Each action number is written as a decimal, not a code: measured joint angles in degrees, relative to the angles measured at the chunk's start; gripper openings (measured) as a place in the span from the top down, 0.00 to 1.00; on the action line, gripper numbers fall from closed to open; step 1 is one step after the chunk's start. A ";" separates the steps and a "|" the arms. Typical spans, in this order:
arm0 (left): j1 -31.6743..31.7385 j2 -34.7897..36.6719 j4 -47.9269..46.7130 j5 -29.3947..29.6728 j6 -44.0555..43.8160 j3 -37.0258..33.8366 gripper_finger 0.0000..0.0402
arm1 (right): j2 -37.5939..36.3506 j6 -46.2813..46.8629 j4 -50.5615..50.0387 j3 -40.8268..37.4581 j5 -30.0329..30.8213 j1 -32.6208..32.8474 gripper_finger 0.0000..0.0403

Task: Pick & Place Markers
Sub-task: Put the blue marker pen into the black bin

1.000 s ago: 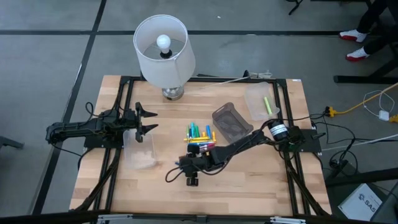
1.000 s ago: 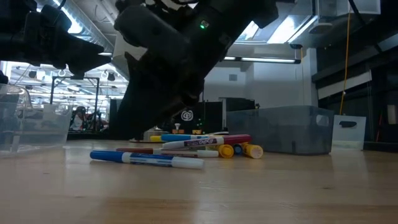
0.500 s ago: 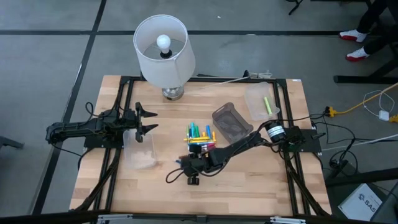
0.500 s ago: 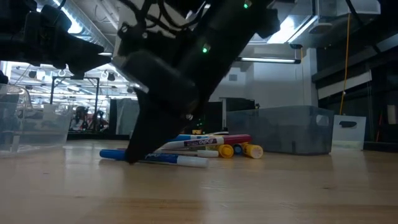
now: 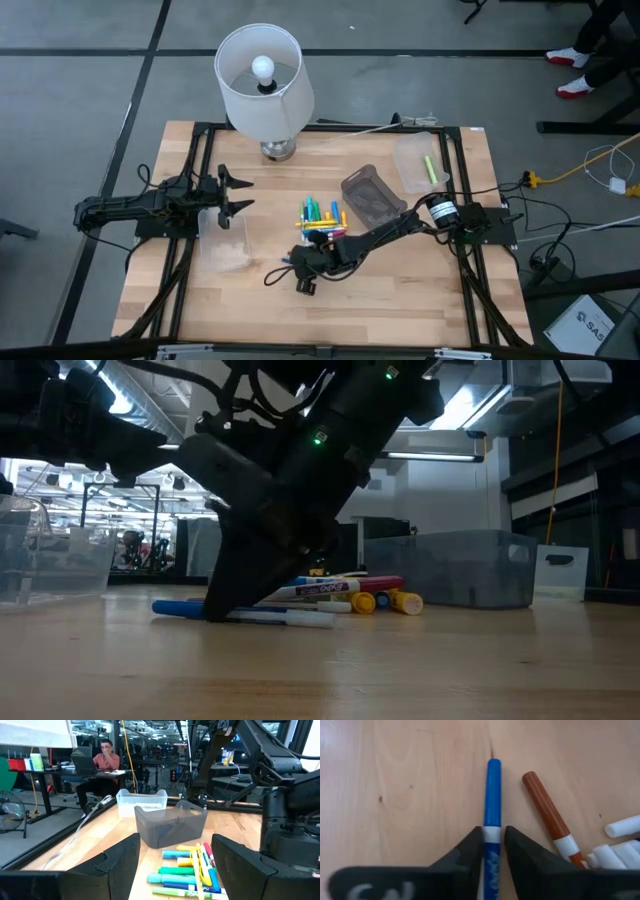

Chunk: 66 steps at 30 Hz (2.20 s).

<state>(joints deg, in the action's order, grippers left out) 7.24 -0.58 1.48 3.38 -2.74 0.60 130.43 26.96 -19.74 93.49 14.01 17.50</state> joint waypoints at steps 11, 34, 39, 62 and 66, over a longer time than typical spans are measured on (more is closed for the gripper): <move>-0.02 0.00 0.00 0.00 0.01 0.00 0.40 | -0.13 1.73 -1.62 0.08 -13.00 -2.59 0.92; 0.00 0.00 -0.02 0.00 -0.02 0.00 0.40 | 0.31 -6.69 -37.95 31.97 0.61 -0.70 0.91; -0.02 0.00 0.00 0.00 -0.02 0.00 0.40 | 0.31 -6.79 -40.87 36.22 4.29 0.28 0.91; -0.02 0.00 -0.01 0.00 0.00 0.00 0.40 | -0.06 2.66 -64.81 41.44 17.52 1.54 0.91; 0.00 0.00 -0.01 0.00 0.00 0.00 0.40 | -0.06 5.85 -69.30 41.44 20.44 1.54 0.91</move>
<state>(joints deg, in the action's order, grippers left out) 7.24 -0.58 1.47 3.38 -2.74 0.60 130.37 32.81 -89.04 134.93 34.46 19.05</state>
